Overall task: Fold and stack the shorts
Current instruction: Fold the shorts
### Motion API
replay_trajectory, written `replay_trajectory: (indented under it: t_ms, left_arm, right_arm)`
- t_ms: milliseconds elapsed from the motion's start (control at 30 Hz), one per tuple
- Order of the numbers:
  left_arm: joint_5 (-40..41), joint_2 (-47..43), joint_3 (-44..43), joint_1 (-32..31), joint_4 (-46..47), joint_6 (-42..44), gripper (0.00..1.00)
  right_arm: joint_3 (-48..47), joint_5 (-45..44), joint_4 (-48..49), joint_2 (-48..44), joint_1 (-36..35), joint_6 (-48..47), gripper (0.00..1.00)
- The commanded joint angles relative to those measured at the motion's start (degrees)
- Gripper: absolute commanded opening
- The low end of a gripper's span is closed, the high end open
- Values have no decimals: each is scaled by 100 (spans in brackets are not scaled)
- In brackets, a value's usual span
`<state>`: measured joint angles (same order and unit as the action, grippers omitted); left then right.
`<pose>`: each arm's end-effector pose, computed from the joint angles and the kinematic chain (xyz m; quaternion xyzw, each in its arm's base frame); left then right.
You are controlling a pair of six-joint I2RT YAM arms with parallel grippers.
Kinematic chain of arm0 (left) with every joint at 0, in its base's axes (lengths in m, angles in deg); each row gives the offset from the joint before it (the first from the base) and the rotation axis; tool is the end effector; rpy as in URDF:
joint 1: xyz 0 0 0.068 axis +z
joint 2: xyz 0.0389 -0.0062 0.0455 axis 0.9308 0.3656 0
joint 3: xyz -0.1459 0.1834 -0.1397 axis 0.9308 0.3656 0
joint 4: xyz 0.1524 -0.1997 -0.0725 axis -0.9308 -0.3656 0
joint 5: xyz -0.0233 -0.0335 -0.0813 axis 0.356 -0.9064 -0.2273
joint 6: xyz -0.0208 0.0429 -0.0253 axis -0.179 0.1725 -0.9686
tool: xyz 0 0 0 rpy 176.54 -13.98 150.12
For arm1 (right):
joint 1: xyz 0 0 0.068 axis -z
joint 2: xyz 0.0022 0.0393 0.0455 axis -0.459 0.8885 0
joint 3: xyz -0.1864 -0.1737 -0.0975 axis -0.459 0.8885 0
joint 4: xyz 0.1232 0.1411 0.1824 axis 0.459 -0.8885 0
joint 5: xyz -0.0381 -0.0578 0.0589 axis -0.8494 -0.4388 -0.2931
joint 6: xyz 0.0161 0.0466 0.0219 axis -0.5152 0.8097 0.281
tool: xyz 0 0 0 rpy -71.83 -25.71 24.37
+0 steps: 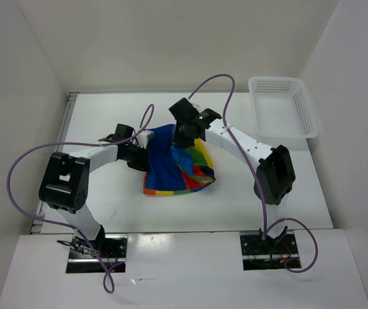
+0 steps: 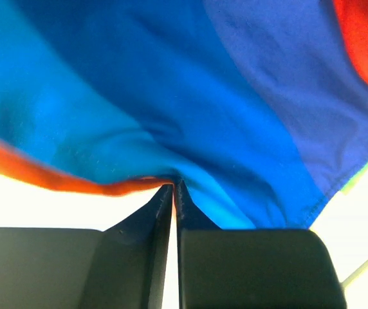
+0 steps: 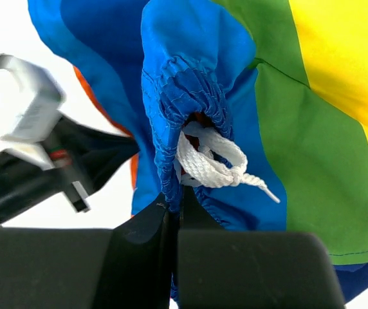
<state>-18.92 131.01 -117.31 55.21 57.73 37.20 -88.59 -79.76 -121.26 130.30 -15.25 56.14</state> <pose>0.3213 -0.0915 0.1553 0.1634 0.9288 -0.2371 0.2335 0.3099 0.2790 0.2933 0.0548 0.9530 0.1656 0.2478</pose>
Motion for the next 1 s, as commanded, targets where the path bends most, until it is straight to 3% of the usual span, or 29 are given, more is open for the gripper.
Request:
replay_trajectory:
  t_ms: [0,333,533,767,967]
  left_arm:
    - [-352,-668,-328,305,-456,36,13]
    - [-959,-880,-487,1000,-502,36,13]
    - [-441,-345,-426,1298,-72,36,7]
    - [-801,543,-487,1378,466,36,2]
    - [-854,728,-662,1378,589,36,2]
  right_arm:
    - [-320,149,308,45,-15,51,0]
    - [-372,26,255,151,-15,-64,0]
    - [-434,26,255,151,-67,-117,0]
    - [-530,132,361,220,-68,-230,0]
    - [-995,132,255,537,-190,-284,0]
